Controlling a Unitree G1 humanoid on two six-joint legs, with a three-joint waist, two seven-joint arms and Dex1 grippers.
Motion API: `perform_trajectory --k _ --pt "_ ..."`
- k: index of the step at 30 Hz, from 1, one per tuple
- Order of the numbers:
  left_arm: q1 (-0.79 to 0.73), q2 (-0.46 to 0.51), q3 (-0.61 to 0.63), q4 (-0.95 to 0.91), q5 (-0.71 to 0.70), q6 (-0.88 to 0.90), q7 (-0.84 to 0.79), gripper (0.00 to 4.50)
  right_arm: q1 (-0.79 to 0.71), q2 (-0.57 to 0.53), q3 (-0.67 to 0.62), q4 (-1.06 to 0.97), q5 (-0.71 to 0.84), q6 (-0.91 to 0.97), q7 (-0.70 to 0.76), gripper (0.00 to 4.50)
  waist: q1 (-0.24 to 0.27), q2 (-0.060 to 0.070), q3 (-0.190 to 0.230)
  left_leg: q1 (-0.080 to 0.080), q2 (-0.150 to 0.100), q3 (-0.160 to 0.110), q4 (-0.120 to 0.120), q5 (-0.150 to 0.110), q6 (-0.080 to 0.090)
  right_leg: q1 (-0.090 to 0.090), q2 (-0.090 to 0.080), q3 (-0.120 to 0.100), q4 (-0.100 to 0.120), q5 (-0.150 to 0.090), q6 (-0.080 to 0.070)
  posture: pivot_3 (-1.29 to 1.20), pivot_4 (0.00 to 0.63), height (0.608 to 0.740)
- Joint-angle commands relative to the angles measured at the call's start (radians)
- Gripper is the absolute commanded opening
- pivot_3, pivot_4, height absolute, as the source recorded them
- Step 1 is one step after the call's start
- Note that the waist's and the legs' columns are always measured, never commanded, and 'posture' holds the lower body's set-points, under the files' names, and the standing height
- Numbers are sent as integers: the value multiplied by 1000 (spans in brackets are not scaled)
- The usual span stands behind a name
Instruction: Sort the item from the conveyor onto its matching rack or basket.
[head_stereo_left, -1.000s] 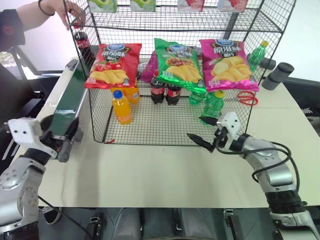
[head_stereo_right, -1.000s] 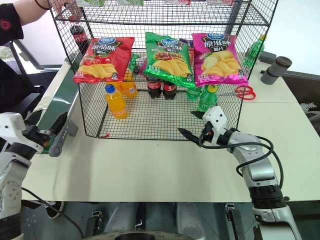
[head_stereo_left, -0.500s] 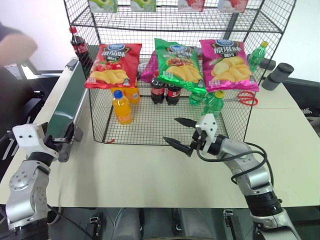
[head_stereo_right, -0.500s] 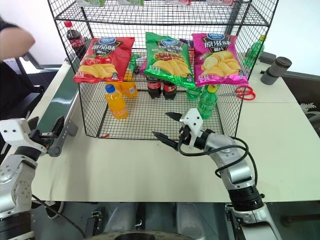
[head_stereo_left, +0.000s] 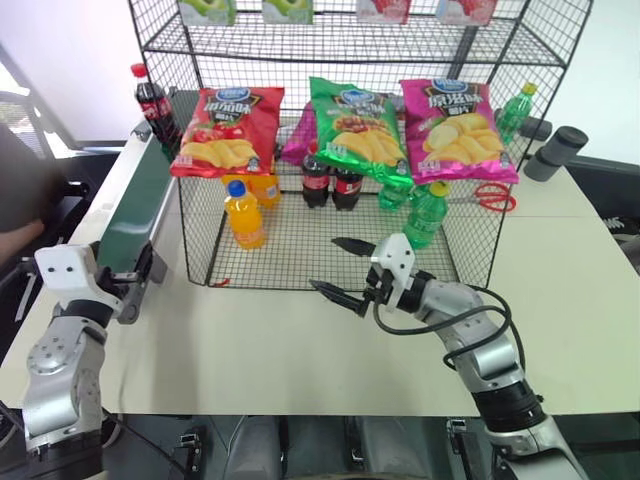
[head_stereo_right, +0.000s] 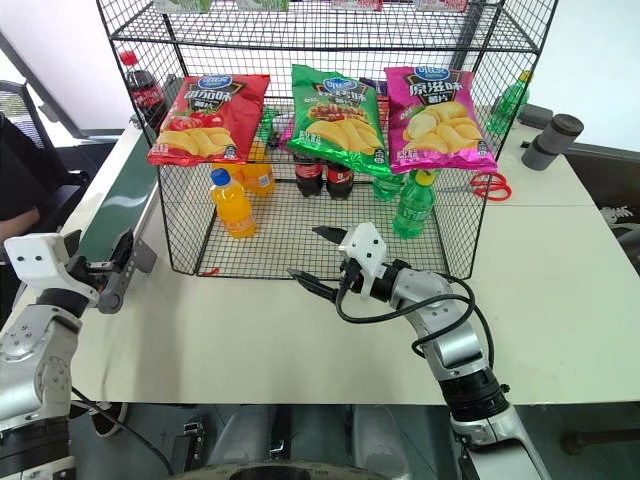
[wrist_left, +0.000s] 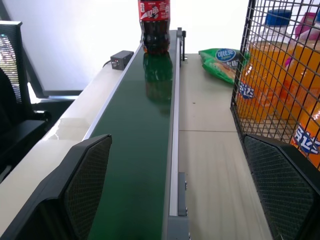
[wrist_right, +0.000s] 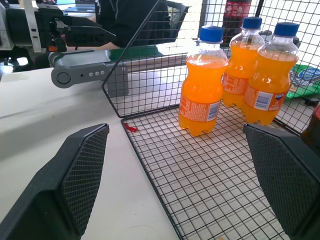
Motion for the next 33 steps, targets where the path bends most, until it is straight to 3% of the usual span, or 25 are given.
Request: perform_trajectory --k 1,33 --pt "-14 3 -9 -2 18 -20 13 4500 -15 5 -5 -10 -5 -27 -2 4468 0 0 0 0 0 0 0 0 0 0 0 0 0 0 0 0 150 734" --pt "-32 11 -11 41 64 -40 64 4500 -11 -3 -25 -22 4 -27 2 4468 0 0 0 0 0 0 0 0 0 0 0 0 0 0 0 0 150 734"
